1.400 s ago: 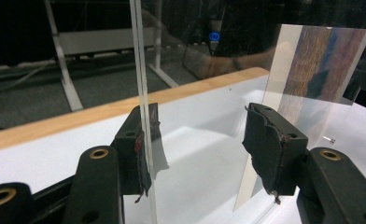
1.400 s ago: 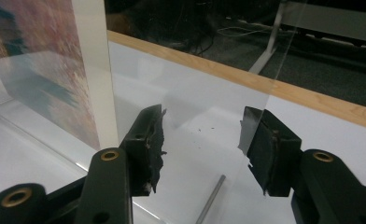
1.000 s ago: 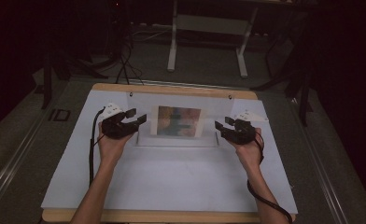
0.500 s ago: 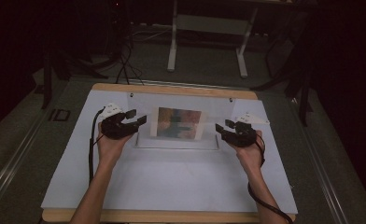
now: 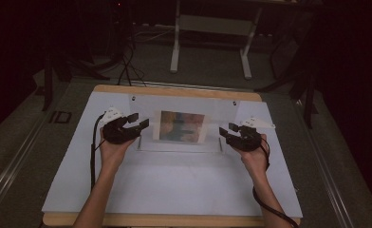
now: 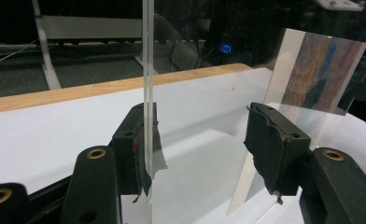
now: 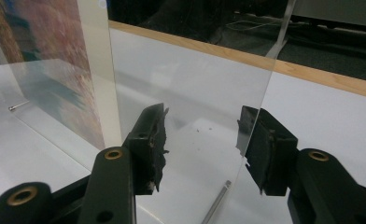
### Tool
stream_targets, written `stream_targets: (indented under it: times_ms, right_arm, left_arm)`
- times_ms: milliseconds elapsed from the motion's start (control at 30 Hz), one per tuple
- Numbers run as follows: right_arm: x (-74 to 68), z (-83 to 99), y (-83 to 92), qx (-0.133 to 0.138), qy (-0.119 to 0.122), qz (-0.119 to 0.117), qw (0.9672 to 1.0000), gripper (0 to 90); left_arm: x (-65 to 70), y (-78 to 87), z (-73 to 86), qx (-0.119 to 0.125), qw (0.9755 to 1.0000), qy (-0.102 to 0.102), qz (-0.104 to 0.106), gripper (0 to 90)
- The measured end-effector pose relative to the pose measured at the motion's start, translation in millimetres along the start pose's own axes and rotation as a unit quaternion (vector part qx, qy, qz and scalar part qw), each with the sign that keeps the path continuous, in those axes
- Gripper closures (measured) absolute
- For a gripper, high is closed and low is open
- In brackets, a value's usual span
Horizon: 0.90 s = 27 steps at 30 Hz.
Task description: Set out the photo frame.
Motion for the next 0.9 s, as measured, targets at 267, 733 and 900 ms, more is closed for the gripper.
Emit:
stream_targets:
  times_ms: [267,733,900]
  right_arm:
    - [5.2,0.4,0.8,-0.006,0.005,-0.002,1.0000,46.0]
    - [14.4,-9.2,22.8,0.008,0.003,-0.004,1.0000,46.0]
    - [24.5,-10.1,30.7,0.008,0.000,0.000,1.0000,46.6]
  left_arm:
    - [-1.5,4.9,-2.6,-0.005,0.9995,-0.026,-0.017,38.0]
    - [-10.0,27.0,-13.3,0.008,0.9992,-0.030,-0.026,39.3]
    - [-17.8,37.7,-15.8,0.017,0.9992,-0.022,-0.028,40.0]
Point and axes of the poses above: each handheld gripper's, and its own axes: y roughly backward along the jaws, z roughly out of its underside, x roughly to its right, the point moved 7 cm from there along -y, roughly forward along the jaws, and after that the axes turned 10 degrees about -y, right-handed, at the moved point
